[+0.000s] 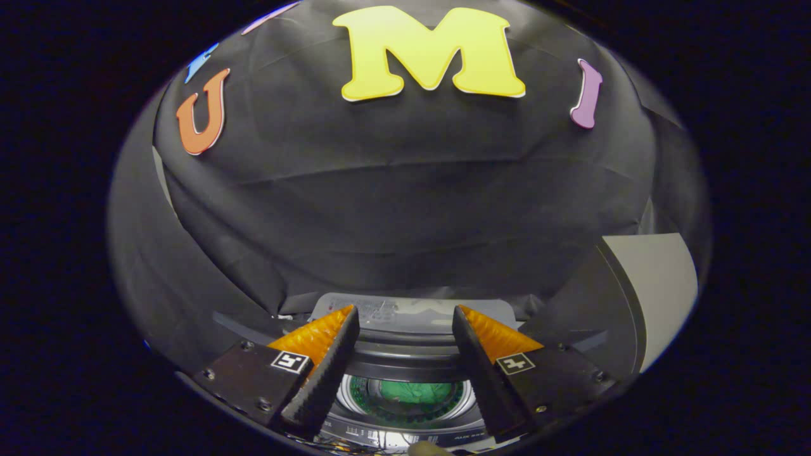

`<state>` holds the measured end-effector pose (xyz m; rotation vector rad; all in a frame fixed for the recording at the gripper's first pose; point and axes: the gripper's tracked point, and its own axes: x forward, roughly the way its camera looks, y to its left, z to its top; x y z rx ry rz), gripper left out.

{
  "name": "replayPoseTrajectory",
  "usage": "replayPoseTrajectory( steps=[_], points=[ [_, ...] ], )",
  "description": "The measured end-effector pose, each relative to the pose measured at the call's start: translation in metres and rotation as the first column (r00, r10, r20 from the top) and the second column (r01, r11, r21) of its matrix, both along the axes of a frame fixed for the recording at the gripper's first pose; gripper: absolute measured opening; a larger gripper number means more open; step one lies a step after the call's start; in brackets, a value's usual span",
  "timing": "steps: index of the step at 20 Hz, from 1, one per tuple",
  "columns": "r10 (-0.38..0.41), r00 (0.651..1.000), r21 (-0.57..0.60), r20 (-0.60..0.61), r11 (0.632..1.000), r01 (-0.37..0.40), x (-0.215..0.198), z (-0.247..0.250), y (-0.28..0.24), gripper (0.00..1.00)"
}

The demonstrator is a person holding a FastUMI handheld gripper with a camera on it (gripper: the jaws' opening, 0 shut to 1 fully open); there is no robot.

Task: Put the clothes into the washing machine and then close the washing machine lid.

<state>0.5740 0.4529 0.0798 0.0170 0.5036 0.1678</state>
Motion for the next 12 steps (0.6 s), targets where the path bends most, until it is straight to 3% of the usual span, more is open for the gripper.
replayPoseTrajectory(
  steps=[12],
  points=[
    [0.024, 0.996, -0.019, -0.082, 0.999, -0.026, -0.059, -0.055, -0.01, 0.95]
  ],
)
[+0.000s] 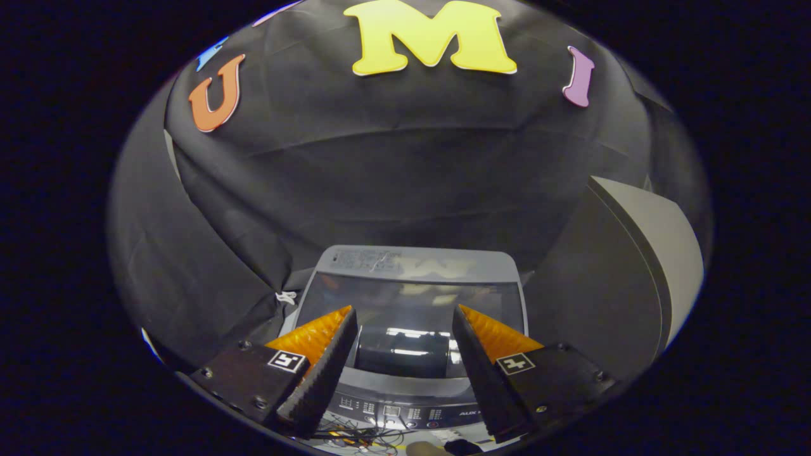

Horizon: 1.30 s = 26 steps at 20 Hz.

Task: Put the clothes into the washing machine and then close the washing machine lid.

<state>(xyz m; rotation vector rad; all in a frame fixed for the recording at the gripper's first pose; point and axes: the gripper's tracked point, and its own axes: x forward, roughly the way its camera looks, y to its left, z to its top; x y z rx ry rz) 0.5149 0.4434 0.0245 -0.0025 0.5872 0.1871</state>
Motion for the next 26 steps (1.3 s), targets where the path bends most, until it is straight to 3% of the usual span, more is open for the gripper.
replayPoseTrajectory(
  steps=[9, 15, 20, 26],
  points=[
    [0.003, 1.0, -0.008, 0.019, 1.0, -0.003, -0.023, 0.011, -0.014, 0.94],
    [0.028, 0.991, 0.008, 0.129, 1.0, -0.03, -0.069, 0.055, -0.045, 0.95],
    [0.024, 0.952, 0.027, 0.304, 0.999, -0.033, -0.132, 0.125, -0.099, 0.94],
    [-0.028, 0.87, 0.071, 0.493, 0.997, -0.008, -0.215, 0.198, -0.192, 0.96]
  ],
)
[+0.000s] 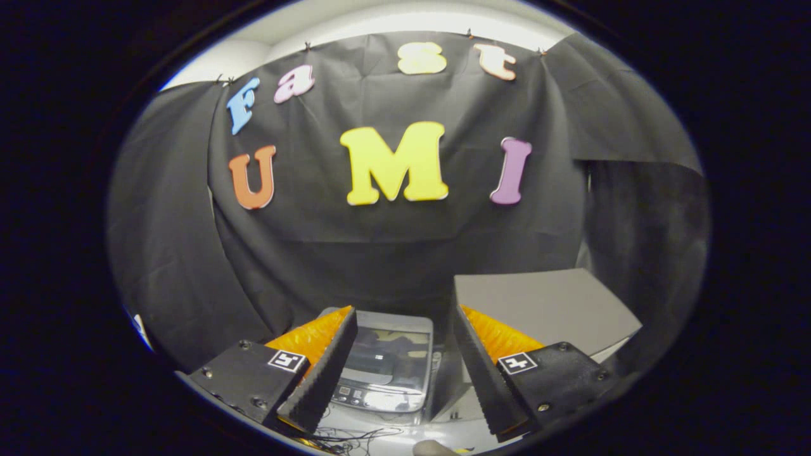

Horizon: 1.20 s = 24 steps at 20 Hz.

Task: Put the clothes into the washing machine and then close the washing machine lid.

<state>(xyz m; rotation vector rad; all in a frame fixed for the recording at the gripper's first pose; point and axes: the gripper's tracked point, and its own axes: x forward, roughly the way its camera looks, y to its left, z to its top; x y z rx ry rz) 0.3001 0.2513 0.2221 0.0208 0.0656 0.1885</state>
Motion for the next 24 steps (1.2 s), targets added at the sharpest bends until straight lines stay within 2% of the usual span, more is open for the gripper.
replayPoseTrajectory(
  steps=[3, 5, 8, 13, 17, 20, 24],
  points=[
    [-0.022, 0.996, 0.017, 0.082, 1.0, 0.021, -0.036, 0.013, -0.057, 0.96],
    [-0.042, 0.993, 0.033, 0.11, 0.999, 0.039, -0.056, 0.005, -0.096, 0.98],
    [-0.089, 0.989, 0.039, 0.116, 0.996, 0.085, -0.08, -0.025, -0.159, 1.0],
    [-0.162, 0.985, 0.07, 0.06, 0.985, 0.158, -0.129, -0.087, -0.257, 1.0],
    [-0.165, 0.985, 0.053, 0.044, 0.985, 0.163, -0.164, -0.131, -0.301, 1.0],
    [-0.129, 0.992, 0.055, 0.008, 0.99, 0.128, -0.192, -0.165, -0.308, 1.0],
    [-0.123, 0.992, 0.031, -0.035, 0.992, 0.124, -0.219, -0.197, -0.32, 1.0]
  ],
)
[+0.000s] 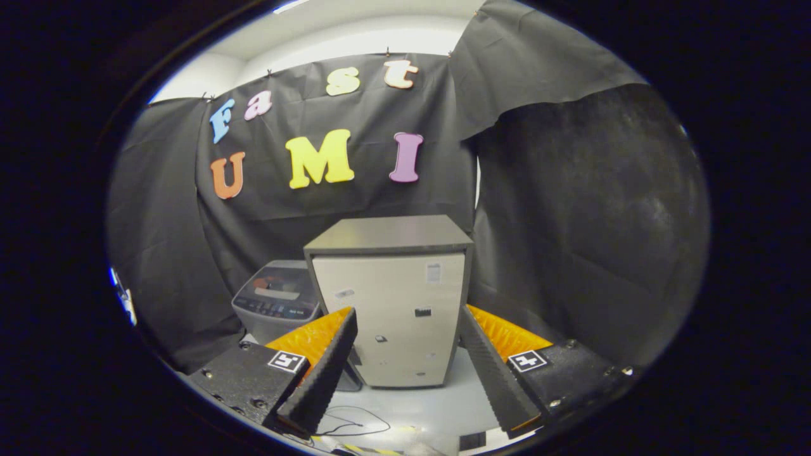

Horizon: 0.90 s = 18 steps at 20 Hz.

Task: Put the clothes into the washing machine and then close the washing machine lid.

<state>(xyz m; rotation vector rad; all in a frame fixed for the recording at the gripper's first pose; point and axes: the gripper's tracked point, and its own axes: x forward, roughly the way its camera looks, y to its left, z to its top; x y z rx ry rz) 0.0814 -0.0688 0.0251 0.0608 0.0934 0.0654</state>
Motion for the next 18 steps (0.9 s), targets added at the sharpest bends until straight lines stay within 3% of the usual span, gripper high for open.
replayPoseTrajectory(
  steps=[7, 18],
  points=[
    [-0.009, 1.0, -0.036, 0.03, 0.999, 0.01, -0.032, 0.01, -0.007, 1.0],
    [0.006, 0.999, -0.045, 0.05, 0.999, -0.004, -0.05, 0.019, 0.001, 1.0]
  ],
)
